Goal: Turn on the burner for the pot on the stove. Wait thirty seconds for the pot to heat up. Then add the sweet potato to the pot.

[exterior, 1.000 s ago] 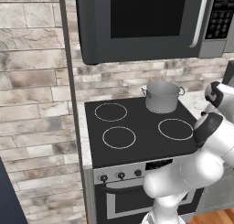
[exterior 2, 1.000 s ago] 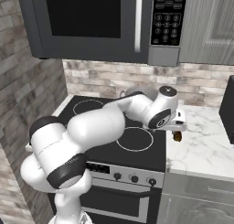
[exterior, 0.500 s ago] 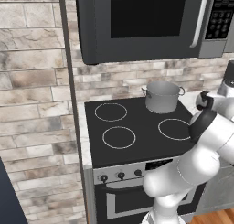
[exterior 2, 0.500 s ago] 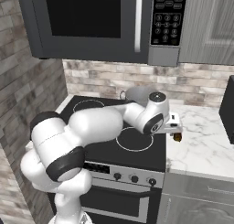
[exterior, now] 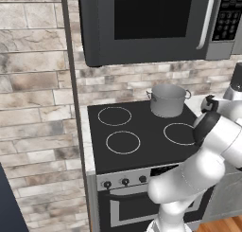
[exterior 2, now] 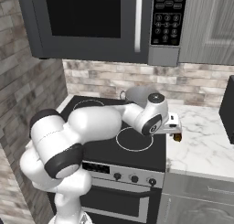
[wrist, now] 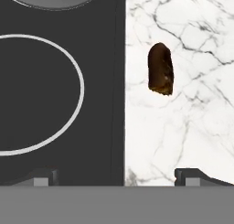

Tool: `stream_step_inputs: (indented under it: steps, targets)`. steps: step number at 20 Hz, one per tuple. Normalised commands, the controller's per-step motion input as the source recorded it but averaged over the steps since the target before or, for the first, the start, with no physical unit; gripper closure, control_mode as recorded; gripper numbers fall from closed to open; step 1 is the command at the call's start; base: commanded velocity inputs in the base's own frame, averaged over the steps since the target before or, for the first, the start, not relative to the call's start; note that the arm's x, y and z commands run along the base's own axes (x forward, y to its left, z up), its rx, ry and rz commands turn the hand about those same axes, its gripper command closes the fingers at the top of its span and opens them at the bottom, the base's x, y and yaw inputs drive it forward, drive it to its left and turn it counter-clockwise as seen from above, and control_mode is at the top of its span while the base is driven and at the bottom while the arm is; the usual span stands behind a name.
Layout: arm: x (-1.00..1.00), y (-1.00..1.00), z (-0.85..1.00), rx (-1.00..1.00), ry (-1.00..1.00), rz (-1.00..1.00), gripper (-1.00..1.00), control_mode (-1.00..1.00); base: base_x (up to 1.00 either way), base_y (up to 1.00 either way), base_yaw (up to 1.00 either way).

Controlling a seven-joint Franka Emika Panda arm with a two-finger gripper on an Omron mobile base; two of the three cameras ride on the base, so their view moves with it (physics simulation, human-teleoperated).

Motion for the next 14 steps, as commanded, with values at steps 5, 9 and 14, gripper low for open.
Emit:
stream_step_inputs:
  steps: [5,9,14]
  targets:
    - [0.16,-0.11,0.00,0.00,0.00,0.00,-1.00,-1.00,0.00,0.00,0.00]
    - [0.26,-0.13,-0.02,0.00,0.00,0.00,-1.00,-1.00,0.00,0.00,0.00]
    - [0.22,-0.18,-0.03,0.00,0.00,0.00,-1.00,-1.00,0.00,0.00,0.00]
